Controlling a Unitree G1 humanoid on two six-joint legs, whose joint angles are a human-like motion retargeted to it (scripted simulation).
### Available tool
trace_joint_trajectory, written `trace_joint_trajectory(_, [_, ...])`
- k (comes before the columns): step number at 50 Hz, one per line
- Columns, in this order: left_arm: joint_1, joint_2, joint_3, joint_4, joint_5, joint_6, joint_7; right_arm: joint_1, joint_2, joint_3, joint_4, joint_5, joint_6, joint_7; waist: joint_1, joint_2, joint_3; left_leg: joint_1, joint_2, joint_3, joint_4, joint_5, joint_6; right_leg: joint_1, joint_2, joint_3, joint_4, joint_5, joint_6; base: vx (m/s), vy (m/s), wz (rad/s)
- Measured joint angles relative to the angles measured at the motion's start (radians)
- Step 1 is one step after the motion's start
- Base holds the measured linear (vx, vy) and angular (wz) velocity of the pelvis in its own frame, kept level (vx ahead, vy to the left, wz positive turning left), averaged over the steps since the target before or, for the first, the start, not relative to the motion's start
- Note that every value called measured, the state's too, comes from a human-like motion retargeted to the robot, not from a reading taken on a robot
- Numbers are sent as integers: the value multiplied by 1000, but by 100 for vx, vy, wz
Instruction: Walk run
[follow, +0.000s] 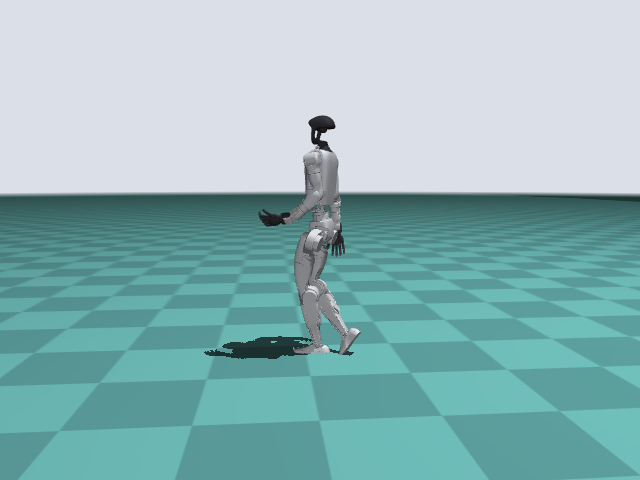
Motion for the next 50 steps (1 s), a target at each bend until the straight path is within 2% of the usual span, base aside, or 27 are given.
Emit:
trace_joint_trajectory(3, [-34,13,-58,-15,-9,-21,25,85,15,-35,67,7,-21,18,-104,36,1,92,-35,-123,-63,13,0,-97,-87,-59,-134,-165,-10,91,15,294])
trace_joint_trajectory(7, [-93,31,-94,-32,-5,-9,13,188,40,-56,118,-4,-3,77,-215,26,14,180,-93,-290,-67,-9,0,-169,-173,-48,-462,-200,47,88,-14,279])
trace_joint_trajectory(10, [-130,55,-103,-39,-6,8,-10,251,72,-49,118,-31,36,107,-266,-10,48,280,-134,-398,-69,-29,0,-222,-172,107,-661,-238,83,91,-27,192])
trace_joint_trajectory(12, [-139,72,-98,-37,-6,13,-28,269,81,-28,118,-50,56,133,-259,-35,74,362,-159,-427,-93,-19,0,-252,-175,197,-751,-276,190,108,-26,70])
trace_joint_trajectory(13, [-136,76,-97,-35,-4,11,-35,273,80,-21,118,-64,63,143,-248,-47,85,401,-175,-430,-100,-9,0,-265,-184,207,-784,-290,300,89,-21,20])
trace_joint_trajectory(14, [-127,80,-95,-32,-3,8,-37,273,77,-13,118,-76,68,149,-238,-53,90,430,-175,-428,-99,6,-18,-273,-188,156,-794,-294,336,87,-29,0])
trace_joint_trajectory(15, [-116,85,-92,-28,-3,3,-38,270,74,-6,118,-88,73,153,-229,-58,93,454,-168,-423,-94,23,-46,-280,-189,75,-794,-293,336,102,-29,38])
trace_joint_trajectory(17, [-92,78,-94,-12,-11,-1,-25,250,55,-7,118,-101,88,141,-260,-55,67,462,-186,-454,-79,137,-100,-284,-191,159,-735,-255,283,107,-17,106])
trace_joint_trajectory(18, [-75,75,-96,-3,-15,-1,-16,241,46,-12,118,-100,93,125,-276,-50,52,462,-183,-472,-57,209,-147,-281,-200,110,-696,-239,268,105,-23,161])
trace_joint_trajectory(20, [-37,70,-101,16,-7,-3,-17,227,35,-26,118,-73,94,85,-339,-24,35,452,-152,-511,42,413,-276,-258,-195,122,-642,-175,266,117,-40,205])
trace_joint_trajectory(22, [5,57,-118,31,25,-11,-23,198,23,-30,118,4,93,71,-323,-11,20,379,-105,-421,200,606,-455,-241,-193,134,-558,-226,204,112,-39,144])
trace_joint_trajectory(23, [24,50,-133,34,34,-18,-14,173,10,-24,118,50,100,79,-315,-25,12,329,-101,-352,298,666,-506,-222,-210,131,-535,-260,190,91,-24,134])
trace_joint_trajectory(24, [35,48,-141,37,36,-24,-11,139,-2,-18,118,92,113,90,-318,-44,5,279,-88,-281,394,712,-524,-195,-247,102,-531,-280,187,86,-22,158])
trace_joint_trajectory(25, [43,48,-145,40,35,-29,-12,101,-15,-13,118,132,130,101,-326,-65,-2,230,-70,-210,490,752,-524,-166,-294,60,-536,-293,190,106,-47,108])
trace_joint_trajectory(27, [74,48,-124,41,39,-30,-42,21,-35,-3,118,174,134,99,-276,-98,-8,151,-67,-195,579,672,-471,-86,-280,1,-583,-299,155,99,-55,16])
trace_joint_trajectory(30, [112,35,-87,35,39,-18,-68,-114,-74,-3,81,178,100,57,-215,-122,13,22,-45,-73,643,493,-314,17,-226,66,-642,-308,130,78,-25,-20])
trace_joint_trajectory(32, [133,34,-68,29,35,-17,-67,-189,-91,8,15,175,73,42,-162,-144,22,-62,-29,13,610,387,-244,76,-236,3,-682,-307,124,93,-26,-51])
trace_joint_trajectory(35, [150,42,-49,15,40,-26,-60,-294,-114,26,-102,192,39,42,-82,-149,30,-174,-50,40,434,289,-157,147,-183,-3,-725,-333,106,76,-22,-24])
trace_joint_trajectory(38, [138,44,-34,15,52,-34,-45,-382,-148,22,-214,223,14,21,-37,-135,41,-232,-44,117,155,246,-58,223,-127,-73,-753,-379,92,83,-23,40])
trace_joint_trajectory(40, [132,37,-28,18,50,-43,-28,-425,-164,3,-275,230,-6,-8,-21,-132,46,-240,-47,240,-33,175,-29,271,-91,-86,-763,-414,89,93,-24,64])
trace_joint_trajectory(43, [106,18,-22,34,36,-60,3,-466,-167,-19,-349,249,-28,-81,-18,-147,55,-232,-168,176,-263,96,-5,333,-68,-141,-762,-427,86,100,-27,65])
trace_joint_trajectory(45, [103,3,-8,41,26,-63,14,-471,-155,-11,-370,266,-47,-121,13,-171,61,-208,-169,164,-277,123,0,370,-59,-117,-736,-390,86,96,-25,-36])
trace_joint_trajectory(47, [103,-5,11,48,22,-58,15,-455,-133,-2,-362,261,-75,-142,58,-190,55,-184,-127,210,-202,132,0,400,-75,-130,-692,-273,108,125,-16,-98])
trace_joint_trajectory(50, [110,-5,33,59,24,-57,14,-390,-83,6,-305,201,-85,-129,101,-185,13,-182,-92,131,-132,186,0,404,-86,-157,-577,71,156,131,-5,-58])
